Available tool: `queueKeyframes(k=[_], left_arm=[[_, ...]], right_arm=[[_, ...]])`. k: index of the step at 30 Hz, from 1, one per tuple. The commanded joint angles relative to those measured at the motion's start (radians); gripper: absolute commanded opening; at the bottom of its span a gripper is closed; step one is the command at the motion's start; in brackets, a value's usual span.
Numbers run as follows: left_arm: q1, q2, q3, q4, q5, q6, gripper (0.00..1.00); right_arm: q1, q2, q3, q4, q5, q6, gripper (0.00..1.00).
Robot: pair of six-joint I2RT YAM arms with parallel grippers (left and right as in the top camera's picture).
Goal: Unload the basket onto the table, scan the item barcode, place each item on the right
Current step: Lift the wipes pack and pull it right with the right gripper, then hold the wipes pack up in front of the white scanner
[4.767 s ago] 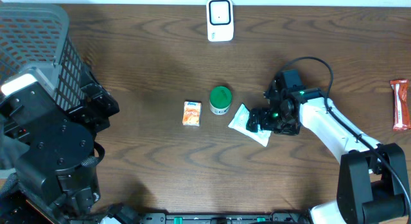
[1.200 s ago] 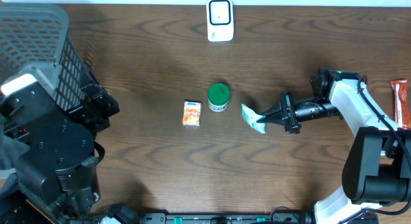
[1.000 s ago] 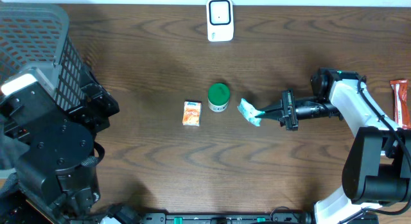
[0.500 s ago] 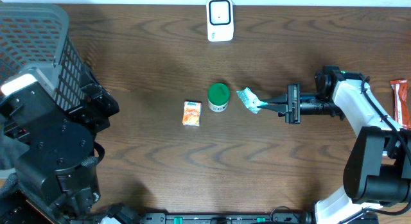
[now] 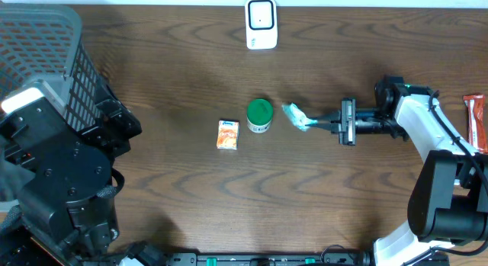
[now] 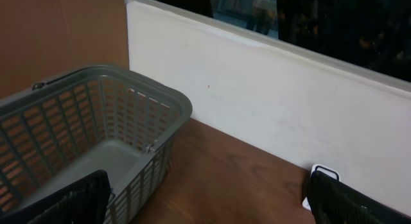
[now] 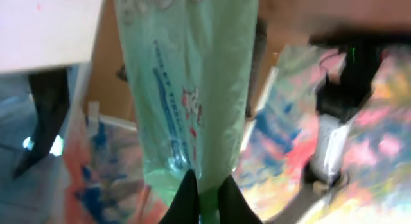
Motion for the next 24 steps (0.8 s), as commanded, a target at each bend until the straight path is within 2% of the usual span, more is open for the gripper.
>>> queueKeyframes(k=[1,7,9,12,16,21,24], left_arm=[[0.003,0.002,-0.001,0.0,-0.024,-0.001,0.98],[0.003,0.002,-0.001,0.0,-0.024,-0.001,0.98],[0.003,0.002,-0.001,0.0,-0.024,-0.001,0.98],[0.003,0.002,-0.001,0.0,-0.024,-0.001,0.98],[0.003,0.002,-0.001,0.0,-0.024,-0.001,0.98],[0.003,0.002,-0.001,0.0,-0.024,-0.001,0.98],[0.003,0.002,-0.001,0.0,-0.024,-0.001,0.98]], right_arm=[[-0.012,-0.016,0.011,0.147,-0.022,-0.061,0.01],[-0.011,-0.016,0.011,0.691,-0.123,-0.039,0.01],[-0.009,-0.016,0.011,0.8,-0.144,-0.016,0.01],[0.0,-0.016,0.011,0.886,-0.142,0.038,0.01],[0.028,-0.016,0.011,1.025,-0.076,0.014,0.02],[0.072,-0.016,0.011,1.213,0.071,-0.035,0.02],[0.094,-0.016,0.011,1.228,0.181,-0.035,0.01]])
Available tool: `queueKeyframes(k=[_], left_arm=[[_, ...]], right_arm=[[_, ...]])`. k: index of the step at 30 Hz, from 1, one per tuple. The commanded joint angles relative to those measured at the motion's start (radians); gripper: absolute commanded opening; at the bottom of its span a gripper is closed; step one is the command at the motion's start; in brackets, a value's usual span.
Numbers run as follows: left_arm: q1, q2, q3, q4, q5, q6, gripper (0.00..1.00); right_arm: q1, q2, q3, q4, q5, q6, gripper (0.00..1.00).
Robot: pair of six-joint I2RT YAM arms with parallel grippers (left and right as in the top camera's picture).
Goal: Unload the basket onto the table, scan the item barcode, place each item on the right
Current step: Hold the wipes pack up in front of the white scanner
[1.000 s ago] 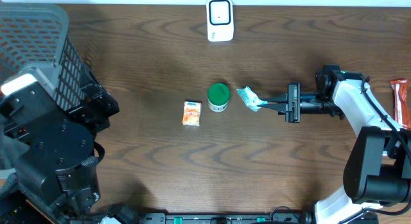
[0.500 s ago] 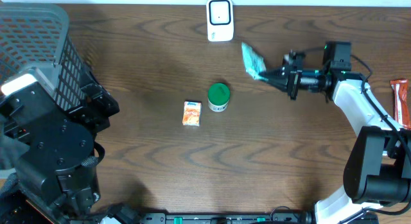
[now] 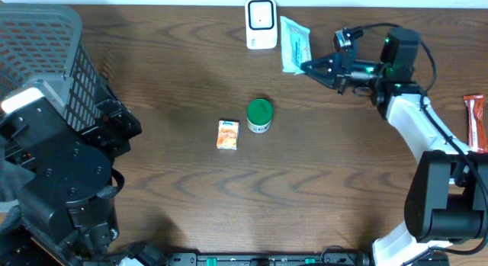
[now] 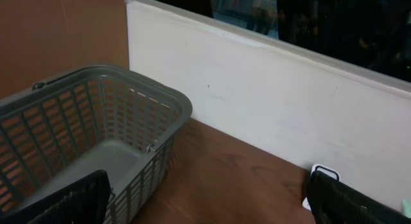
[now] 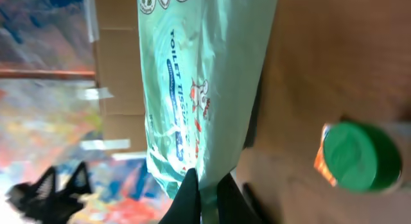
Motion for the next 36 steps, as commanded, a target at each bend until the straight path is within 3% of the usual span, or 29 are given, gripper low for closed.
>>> queueKeyframes(k=[1,12,17,29,36], left_arm=[[0.003,0.002,-0.001,0.0,-0.024,-0.001,0.98],[0.003,0.002,-0.001,0.0,-0.024,-0.001,0.98],[0.003,0.002,-0.001,0.0,-0.024,-0.001,0.98],[0.003,0.002,-0.001,0.0,-0.024,-0.001,0.98],[0.003,0.002,-0.001,0.0,-0.024,-0.001,0.98]], right_arm=[[0.032,-0.016,0.009,0.008,0.177,-0.036,0.01],[0.125,-0.016,0.01,-0.134,0.789,-0.143,0.02],[0.161,-0.016,0.01,-0.126,0.957,-0.162,0.01],[0.218,0.072,0.026,0.079,1.025,-0.107,0.01],[0.276,0.247,0.189,0.101,0.977,-0.103,0.01]])
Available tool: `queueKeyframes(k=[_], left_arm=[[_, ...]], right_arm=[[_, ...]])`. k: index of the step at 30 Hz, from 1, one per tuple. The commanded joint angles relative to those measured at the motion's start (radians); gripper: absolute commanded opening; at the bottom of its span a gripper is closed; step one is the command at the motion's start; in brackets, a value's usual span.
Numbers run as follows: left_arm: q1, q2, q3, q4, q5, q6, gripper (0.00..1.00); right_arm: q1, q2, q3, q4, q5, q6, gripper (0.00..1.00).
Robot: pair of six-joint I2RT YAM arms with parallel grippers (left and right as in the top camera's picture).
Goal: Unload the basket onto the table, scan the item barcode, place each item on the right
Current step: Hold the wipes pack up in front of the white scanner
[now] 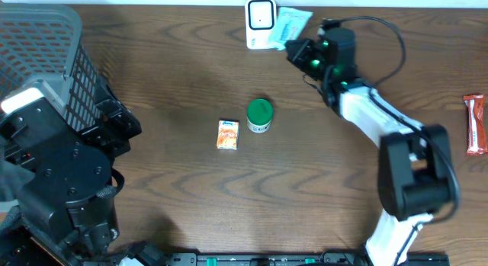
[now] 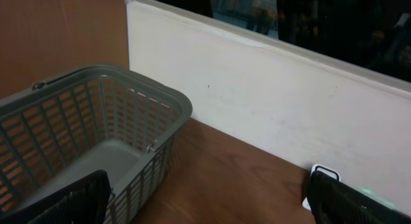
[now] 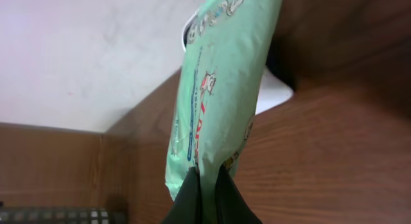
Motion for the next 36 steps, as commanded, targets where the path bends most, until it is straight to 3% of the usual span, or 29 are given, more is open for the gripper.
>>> queueKeyframes(k=[1,8,13,25,30,36], left_arm=[[0.003,0.002,-0.001,0.0,-0.024,-0.001,0.98],[0.003,0.002,-0.001,0.0,-0.024,-0.001,0.98],[0.003,0.002,-0.001,0.0,-0.024,-0.001,0.98],[0.003,0.002,-0.001,0.0,-0.024,-0.001,0.98],[0.003,0.002,-0.001,0.0,-0.024,-0.001,0.98],[0.003,0.002,-0.001,0.0,-0.024,-0.001,0.98]], right_arm=[[0.035,0.091,0.125,0.009,-0.032,0.007,0.01],[0.067,0.256,0.35,-0.117,-0.026,0.022,0.02],[0.073,0.3,0.381,-0.161,-0.007,0.029,0.01],[0.058,0.304,0.382,-0.206,0.049,0.036,0.02],[0.031,0.281,0.409,-0.33,0.05,0.039,0.02],[-0.027,0.166,0.415,-0.494,0.06,-0.074,0.01]])
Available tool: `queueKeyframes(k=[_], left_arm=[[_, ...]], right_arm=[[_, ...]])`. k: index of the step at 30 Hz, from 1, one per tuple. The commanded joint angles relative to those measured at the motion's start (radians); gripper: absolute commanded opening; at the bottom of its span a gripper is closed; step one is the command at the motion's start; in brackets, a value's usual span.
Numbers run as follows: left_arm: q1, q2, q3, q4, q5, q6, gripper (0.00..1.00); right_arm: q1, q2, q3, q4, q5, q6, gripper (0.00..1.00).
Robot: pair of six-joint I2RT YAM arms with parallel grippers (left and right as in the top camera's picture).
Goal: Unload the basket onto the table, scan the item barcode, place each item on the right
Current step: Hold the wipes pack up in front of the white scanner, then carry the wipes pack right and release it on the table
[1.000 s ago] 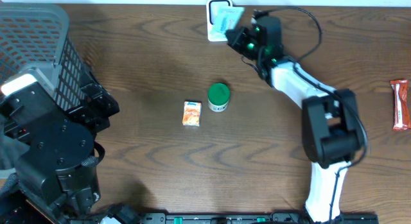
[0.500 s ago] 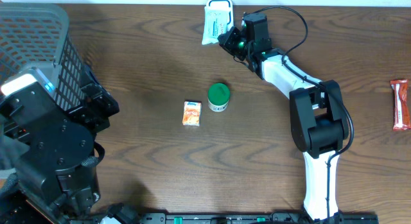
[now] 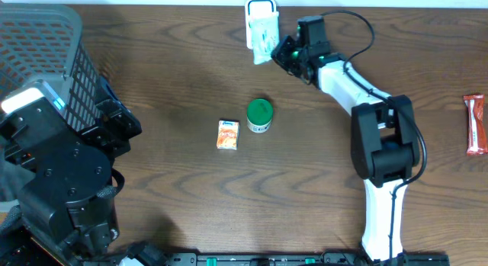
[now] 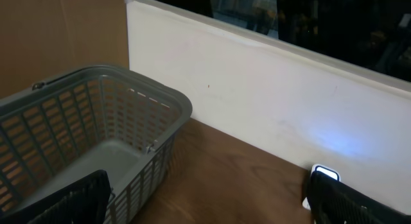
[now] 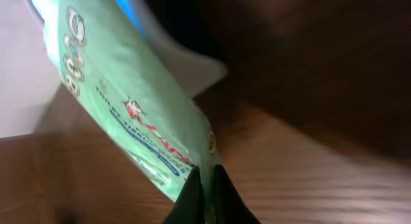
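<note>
My right gripper [image 3: 280, 51] [image 5: 205, 185] is shut on the edge of a pale green tissue packet [image 3: 264, 39] [image 5: 122, 102]. The packet hangs in front of the white barcode scanner [image 3: 259, 8] at the table's far edge, covering most of its face. In the right wrist view the scanner [image 5: 186, 57] shows behind the packet with a blue glow at its top. My left gripper [image 4: 212, 208] stands open, raised near the basket, its dark fingers [image 4: 70, 201] wide apart with nothing between them. The scanner [image 4: 324, 176] peeks in at that view's lower right.
A grey plastic basket [image 3: 38, 52] [image 4: 77, 134] stands at the far left. A green-lidded cup [image 3: 259, 115] and a small orange packet [image 3: 228, 134] lie mid-table. A red snack bar [image 3: 476, 125] lies at the right edge. A white wall [image 4: 270, 102] backs the table.
My right gripper has shifted left with the green packet, from beside the scanner's right side to directly in front of it. A bluish light now shows on the wall and scanner. The left arm stayed put.
My right gripper first held the green packet low, just right of the green-lidded cup. Then it held the packet up at the far edge, right of the scanner. It was then closer beside the scanner, and now holds the packet over the scanner's face.
</note>
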Motion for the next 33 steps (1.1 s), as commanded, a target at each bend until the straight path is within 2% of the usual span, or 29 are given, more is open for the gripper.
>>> queueKeyframes(k=[1,7,12,18,21,22,23,24,25,26,28,33], left_arm=[[0.003,0.002,-0.001,0.0,-0.024,-0.001,0.98],[0.003,0.002,-0.001,0.0,-0.024,-0.001,0.98],[0.003,0.002,-0.001,0.0,-0.024,-0.001,0.98],[0.003,0.002,-0.001,0.0,-0.024,-0.001,0.98],[0.003,0.002,-0.001,0.0,-0.024,-0.001,0.98],[0.003,0.002,-0.001,0.0,-0.024,-0.001,0.98],[0.003,0.002,-0.001,0.0,-0.024,-0.001,0.98],[0.003,0.002,-0.001,0.0,-0.024,-0.001,0.98],[0.003,0.002,-0.001,0.0,-0.024,-0.001,0.98],[0.003,0.002,-0.001,0.0,-0.024,-0.001,0.98],[0.003,0.002,-0.001,0.0,-0.024,-0.001,0.98],[0.003,0.002,-0.001,0.0,-0.024,-0.001,0.98]], right_arm=[[-0.05,-0.14,0.03,-0.076,0.04,-0.098,0.01],[-0.128,-0.356,0.03,-0.349,0.269,-0.179,0.02],[-0.229,-0.507,0.03,-0.667,0.528,-0.197,0.02],[-0.393,-0.544,0.027,-0.96,0.564,-0.198,0.01],[-0.427,-0.54,0.014,-0.998,0.506,-0.313,0.01],[-0.427,-0.539,0.008,-1.005,0.481,-0.347,0.05],[-0.422,-0.537,0.003,-1.014,0.456,-0.375,0.3],[-0.413,-0.535,-0.003,-1.022,0.442,-0.39,0.61],[-0.405,-0.534,-0.009,-1.028,0.435,-0.391,0.86],[-0.394,-0.532,-0.02,-1.028,0.436,-0.389,0.99],[-0.38,-0.531,-0.054,-1.02,0.444,-0.359,0.99],[-0.388,-0.529,-0.215,-1.019,0.489,-0.048,0.99]])
